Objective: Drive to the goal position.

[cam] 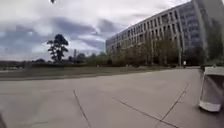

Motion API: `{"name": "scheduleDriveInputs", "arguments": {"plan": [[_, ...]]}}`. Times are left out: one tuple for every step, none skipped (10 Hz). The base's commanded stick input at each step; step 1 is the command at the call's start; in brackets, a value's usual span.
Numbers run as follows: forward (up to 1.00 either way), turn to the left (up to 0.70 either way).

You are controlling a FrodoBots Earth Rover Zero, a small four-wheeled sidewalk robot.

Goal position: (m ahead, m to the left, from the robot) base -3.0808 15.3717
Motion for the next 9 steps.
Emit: {"name": "scheduleDriveInputs", "arguments": {"plan": [[0.00, 0.70], [0.00, 0.70], [0.00, 0.70], [0.00, 0.70], [0.00, 0.70], [0.00, 0.70], [0.00, 0.70], [0.00, 0.70], [0.00, 0.70]]}}
